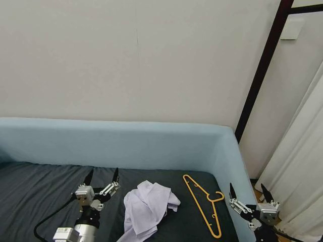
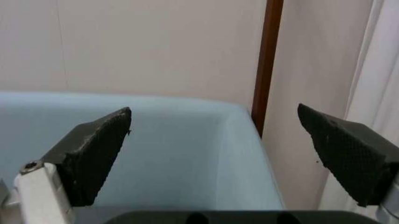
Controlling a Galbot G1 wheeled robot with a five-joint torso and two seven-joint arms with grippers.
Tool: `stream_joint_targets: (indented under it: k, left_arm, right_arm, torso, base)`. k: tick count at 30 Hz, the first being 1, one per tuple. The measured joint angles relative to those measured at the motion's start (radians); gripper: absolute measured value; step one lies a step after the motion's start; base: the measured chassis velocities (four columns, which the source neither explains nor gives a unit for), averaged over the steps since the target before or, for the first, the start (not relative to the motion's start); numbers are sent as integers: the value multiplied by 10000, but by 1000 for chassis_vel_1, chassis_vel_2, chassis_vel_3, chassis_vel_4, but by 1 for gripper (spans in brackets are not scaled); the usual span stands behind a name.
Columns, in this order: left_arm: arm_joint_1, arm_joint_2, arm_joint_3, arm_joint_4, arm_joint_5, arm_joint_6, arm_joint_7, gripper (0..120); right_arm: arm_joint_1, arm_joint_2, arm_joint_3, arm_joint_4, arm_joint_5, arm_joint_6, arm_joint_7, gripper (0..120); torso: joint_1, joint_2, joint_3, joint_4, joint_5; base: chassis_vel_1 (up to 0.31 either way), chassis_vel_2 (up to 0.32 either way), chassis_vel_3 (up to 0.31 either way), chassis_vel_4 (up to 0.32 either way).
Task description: Pick up the clothes from the sofa and hang them on the clothes hanger.
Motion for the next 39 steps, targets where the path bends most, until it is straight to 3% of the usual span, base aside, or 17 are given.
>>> stream_joint_targets:
  k: [3, 10, 31, 36, 38, 39]
  left_arm:
    - [5, 41, -89, -234, -96, 62, 5, 100]
    - [47, -136, 60, 321, 17, -115, 26, 100]
    - [74, -347, 97, 198, 112, -153, 40, 100]
    - [219, -429, 92, 67, 201, -220, -37, 100]
    - [484, -440, -12, -161, 311, -365, -186, 100]
    - [484, -440, -12, -161, 311, -365, -186, 100]
  right_arm:
    - [-42, -31, 27, 384, 212, -124, 35, 100]
    - [-32, 6, -32, -94, 204, 2, 39, 100]
    - [172, -145, -45, -288, 638, 192, -49, 100]
    - [387, -487, -92, -411, 803, 179, -53, 100]
    - [651, -1207, -125, -598, 1079, 221, -44, 100]
    - [651, -1207, -125, -598, 1079, 221, -44, 100]
  torso:
    - [0, 1, 0, 0, -1]
    - [0, 0, 1, 0, -1]
    - [0, 0, 0, 0, 1]
    - [0, 0, 0, -2, 1]
    - [0, 0, 0, 0, 1]
    - [0, 0, 0, 0, 1]
  base:
    - [0, 0, 0, 0]
    - [0, 0, 0, 0]
    - [0, 0, 0, 0]
    - [0, 0, 0, 0]
    - [0, 0, 0, 0]
    - [0, 0, 0, 0]
